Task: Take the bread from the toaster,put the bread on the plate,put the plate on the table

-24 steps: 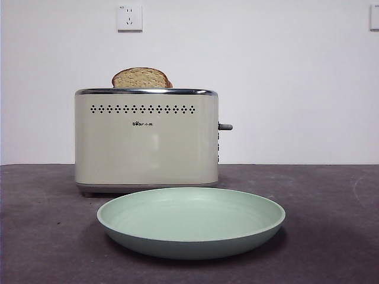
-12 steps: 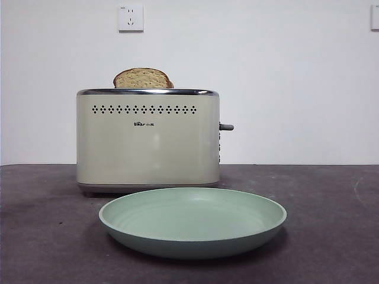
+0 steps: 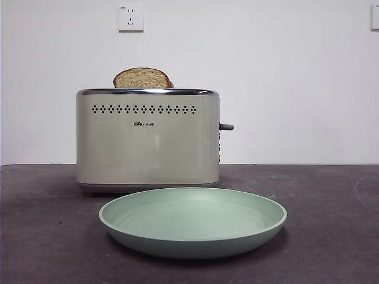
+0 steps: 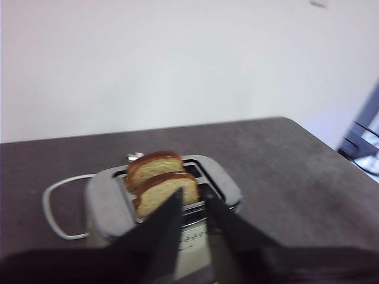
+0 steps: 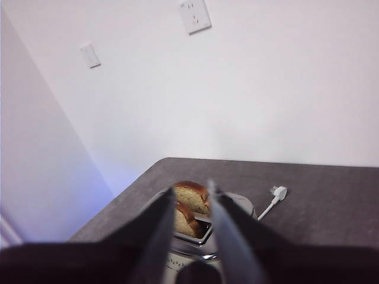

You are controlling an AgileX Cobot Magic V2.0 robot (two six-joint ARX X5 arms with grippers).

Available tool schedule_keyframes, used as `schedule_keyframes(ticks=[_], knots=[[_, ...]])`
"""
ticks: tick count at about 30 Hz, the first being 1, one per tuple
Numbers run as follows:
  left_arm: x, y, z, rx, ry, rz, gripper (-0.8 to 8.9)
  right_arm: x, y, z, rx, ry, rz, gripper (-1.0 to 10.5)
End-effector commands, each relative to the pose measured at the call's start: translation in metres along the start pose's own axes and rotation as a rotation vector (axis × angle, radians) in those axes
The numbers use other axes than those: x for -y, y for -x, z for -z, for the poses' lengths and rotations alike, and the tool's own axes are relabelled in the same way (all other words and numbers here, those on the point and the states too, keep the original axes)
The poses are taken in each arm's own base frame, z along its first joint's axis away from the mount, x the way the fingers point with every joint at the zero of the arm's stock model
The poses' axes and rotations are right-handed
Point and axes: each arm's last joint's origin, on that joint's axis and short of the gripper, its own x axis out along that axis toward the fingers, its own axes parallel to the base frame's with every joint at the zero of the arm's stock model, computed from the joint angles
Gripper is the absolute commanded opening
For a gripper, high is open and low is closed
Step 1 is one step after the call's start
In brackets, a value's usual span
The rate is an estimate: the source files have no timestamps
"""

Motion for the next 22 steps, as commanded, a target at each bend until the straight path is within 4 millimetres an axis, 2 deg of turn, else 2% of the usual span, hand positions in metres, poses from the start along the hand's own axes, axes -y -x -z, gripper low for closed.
schedule_keyframes(ticks=[1,5,11,17,22], knots=[[-0.004,-0.012,-0.006,-0.039,-0.008,0.02,3.81,0.003,-0.006,-0.001,-0.016,-0.028,-0.008,3.6],[-0.007,-0.027,-0.014,-0.068,-0.038,0.079,3.77,0.005,-0.009,0.0,-0.026,-0.031,-0.009,3.5],[-0.018,-0.064,-0.032,-0.105,-0.235,0.145,3.77,0.009,-0.015,0.001,-0.042,-0.041,-0.005,3.5],[-0.039,-0.118,-0.049,-0.219,-0.341,0.164,3.77,0.012,-0.021,0.004,-0.06,-0.051,-0.013,3.5],[-0.048,-0.167,-0.044,-0.328,-0.467,0.216,3.76,0.012,-0.025,0.005,-0.072,-0.057,-0.021,3.5]])
